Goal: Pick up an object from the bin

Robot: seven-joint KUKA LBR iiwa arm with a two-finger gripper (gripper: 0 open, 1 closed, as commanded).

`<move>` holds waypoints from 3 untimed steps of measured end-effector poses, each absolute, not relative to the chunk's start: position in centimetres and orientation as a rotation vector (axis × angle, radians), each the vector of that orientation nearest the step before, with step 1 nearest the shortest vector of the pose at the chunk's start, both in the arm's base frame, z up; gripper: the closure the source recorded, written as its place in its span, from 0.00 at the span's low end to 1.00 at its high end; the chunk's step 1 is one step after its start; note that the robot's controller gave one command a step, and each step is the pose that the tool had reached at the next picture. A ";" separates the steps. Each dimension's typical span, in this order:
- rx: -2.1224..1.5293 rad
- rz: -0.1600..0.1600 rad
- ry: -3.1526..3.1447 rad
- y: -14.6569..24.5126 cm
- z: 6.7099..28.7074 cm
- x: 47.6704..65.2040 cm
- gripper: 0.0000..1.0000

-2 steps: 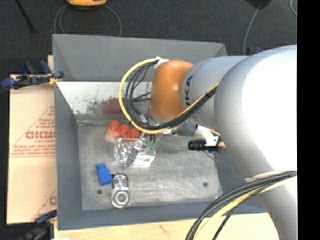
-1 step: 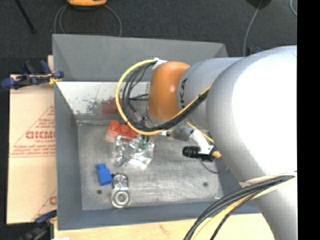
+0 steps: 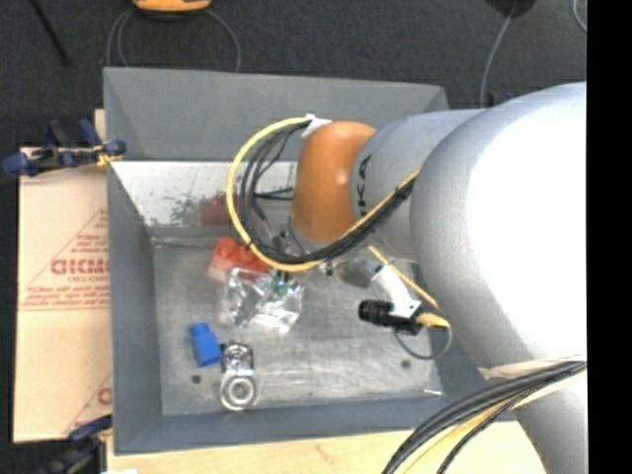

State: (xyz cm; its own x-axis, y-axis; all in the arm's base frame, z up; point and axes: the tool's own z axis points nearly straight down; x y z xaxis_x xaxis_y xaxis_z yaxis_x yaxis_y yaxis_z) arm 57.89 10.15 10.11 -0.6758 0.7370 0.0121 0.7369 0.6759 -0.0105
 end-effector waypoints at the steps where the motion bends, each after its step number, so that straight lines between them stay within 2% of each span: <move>1: -1.259 0.000 -2.888 10.4 7.3 57.7 0.00; 2: -1.263 -0.007 -2.896 10.3 7.6 58.0 1.00; 3: -1.269 -0.005 -2.881 9.2 19.4 59.5 1.00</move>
Offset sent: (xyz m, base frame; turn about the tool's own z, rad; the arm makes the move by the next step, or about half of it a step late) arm -0.0052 0.0058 -0.0311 -0.0074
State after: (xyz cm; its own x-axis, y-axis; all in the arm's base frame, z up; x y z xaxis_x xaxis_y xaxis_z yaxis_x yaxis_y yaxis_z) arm 59.51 9.19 19.37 -0.6747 0.7381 -0.0046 0.7380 0.6747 0.0052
